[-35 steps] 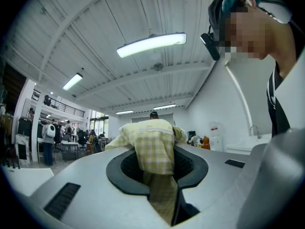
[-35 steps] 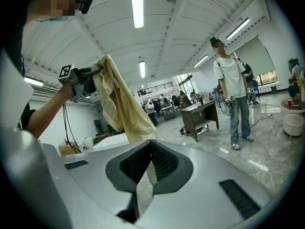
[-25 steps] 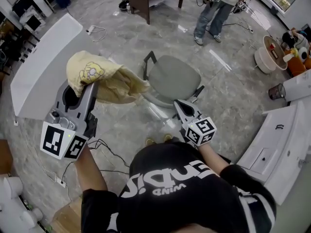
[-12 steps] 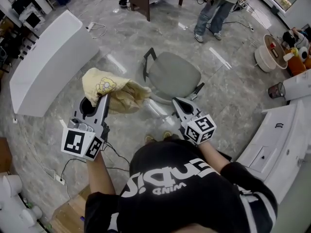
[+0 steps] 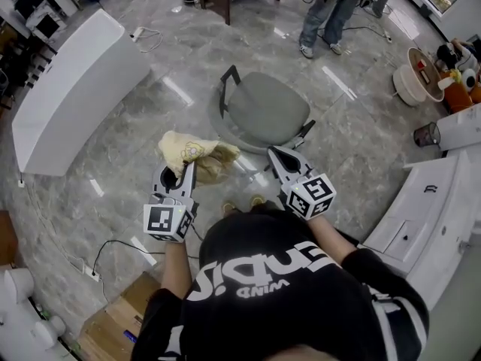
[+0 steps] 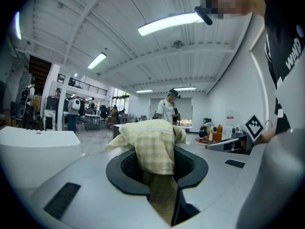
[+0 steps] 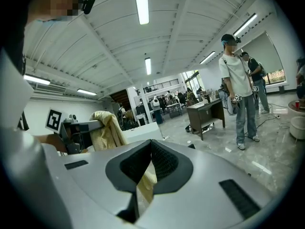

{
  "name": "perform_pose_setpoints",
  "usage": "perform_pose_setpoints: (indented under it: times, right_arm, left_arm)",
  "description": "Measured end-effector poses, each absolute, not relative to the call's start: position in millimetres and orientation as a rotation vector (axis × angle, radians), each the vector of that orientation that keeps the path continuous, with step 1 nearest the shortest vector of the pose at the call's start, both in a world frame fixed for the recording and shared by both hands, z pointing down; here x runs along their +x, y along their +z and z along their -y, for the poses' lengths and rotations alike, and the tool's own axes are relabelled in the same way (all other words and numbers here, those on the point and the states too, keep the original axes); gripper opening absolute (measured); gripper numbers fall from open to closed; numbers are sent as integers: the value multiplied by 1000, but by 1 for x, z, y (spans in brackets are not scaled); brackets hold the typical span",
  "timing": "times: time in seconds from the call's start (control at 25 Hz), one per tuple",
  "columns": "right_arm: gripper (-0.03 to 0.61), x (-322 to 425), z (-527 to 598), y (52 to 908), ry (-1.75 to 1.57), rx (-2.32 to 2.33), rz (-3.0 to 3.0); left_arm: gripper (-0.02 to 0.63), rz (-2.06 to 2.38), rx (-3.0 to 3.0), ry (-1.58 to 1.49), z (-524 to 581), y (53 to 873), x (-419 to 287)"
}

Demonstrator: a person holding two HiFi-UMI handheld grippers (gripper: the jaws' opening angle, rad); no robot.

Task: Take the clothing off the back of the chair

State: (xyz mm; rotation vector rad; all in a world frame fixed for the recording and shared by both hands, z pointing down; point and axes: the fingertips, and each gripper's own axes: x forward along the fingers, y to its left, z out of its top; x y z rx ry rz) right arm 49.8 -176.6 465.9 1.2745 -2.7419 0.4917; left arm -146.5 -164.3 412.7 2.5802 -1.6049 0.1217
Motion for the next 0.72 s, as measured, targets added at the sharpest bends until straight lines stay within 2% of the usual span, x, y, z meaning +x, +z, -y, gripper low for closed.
perform_pose_setpoints:
  times: [0.2,0.72]
  right_arm:
    - [14,52,173,470,499,1274,2733]
    - [14,41,171,465,469,1239,2753]
  left_arm:
    - [114,1572,2539,145,152,440,-135]
    - [114,1554,2504,93,149,433,-130]
